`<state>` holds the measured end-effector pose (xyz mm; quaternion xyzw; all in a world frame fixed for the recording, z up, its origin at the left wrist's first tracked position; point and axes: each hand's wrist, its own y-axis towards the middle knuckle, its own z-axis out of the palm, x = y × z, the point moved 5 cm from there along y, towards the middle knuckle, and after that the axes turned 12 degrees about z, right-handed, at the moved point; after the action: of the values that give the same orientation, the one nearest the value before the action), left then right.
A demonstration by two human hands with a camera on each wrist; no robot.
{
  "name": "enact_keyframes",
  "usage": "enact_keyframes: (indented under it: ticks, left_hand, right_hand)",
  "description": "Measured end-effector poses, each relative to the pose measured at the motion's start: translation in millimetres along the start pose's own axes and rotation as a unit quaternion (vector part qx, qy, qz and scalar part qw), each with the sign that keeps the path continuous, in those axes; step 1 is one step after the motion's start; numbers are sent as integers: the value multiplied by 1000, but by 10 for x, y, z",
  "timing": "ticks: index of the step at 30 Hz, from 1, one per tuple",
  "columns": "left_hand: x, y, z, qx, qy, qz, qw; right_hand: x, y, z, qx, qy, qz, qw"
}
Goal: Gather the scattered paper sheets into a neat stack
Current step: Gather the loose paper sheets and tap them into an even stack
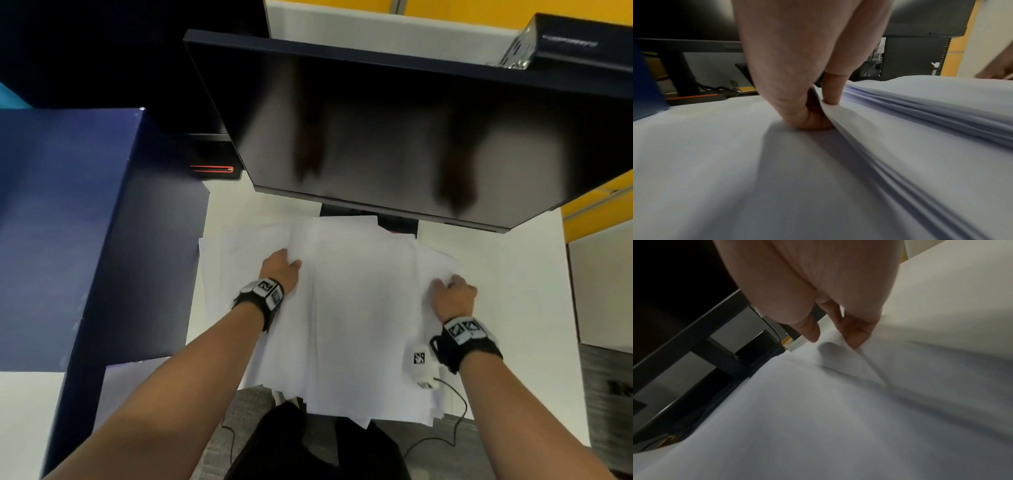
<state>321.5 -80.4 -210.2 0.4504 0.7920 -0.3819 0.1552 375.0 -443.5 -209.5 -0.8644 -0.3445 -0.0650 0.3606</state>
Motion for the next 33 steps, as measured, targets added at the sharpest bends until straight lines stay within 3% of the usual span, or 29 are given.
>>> enact_keyframes:
  ticks: [5, 7, 9, 11, 18, 21, 23, 25, 28, 30, 33]
  left_hand:
    - [-211, 48, 216, 45, 28, 58, 997]
    - [-121, -34, 197, 28, 8, 52, 998]
    - [3, -137, 147, 23, 10, 34, 999]
    - [96, -227, 152, 34, 29, 28, 999]
    - [-110, -452, 475, 84, 84, 90, 989]
    - [-51, -591, 531, 76, 61, 79, 992]
    - [48, -653, 445, 49, 27, 61, 997]
    - [240, -662, 244, -18, 22, 27, 999]
    - [580, -709, -185, -125, 37, -85, 988]
    - [749, -714, -334, -135, -10, -161, 978]
    - [775, -629, -287, -92, -49, -173, 979]
  right_hand:
    - [319, -19, 230, 74, -18, -52, 996]
    - [193, -4, 183, 52, -24, -41, 998]
    - [-8, 23, 24, -19, -34, 15, 999]
    - [-182, -10, -56, -46, -30, 66, 996]
    - [-190, -187, 231, 7, -3, 19, 1000]
    - [-311, -281, 238, 19, 18, 12, 1000]
    - [-386, -288, 198, 39, 54, 9, 998]
    - [-465, -274, 112, 47, 84, 19, 995]
    - [-618, -271, -49, 34, 81, 19, 996]
    - [-738, -323, -101, 34, 64, 21, 997]
    - [-807, -435, 15, 48, 24, 10, 999]
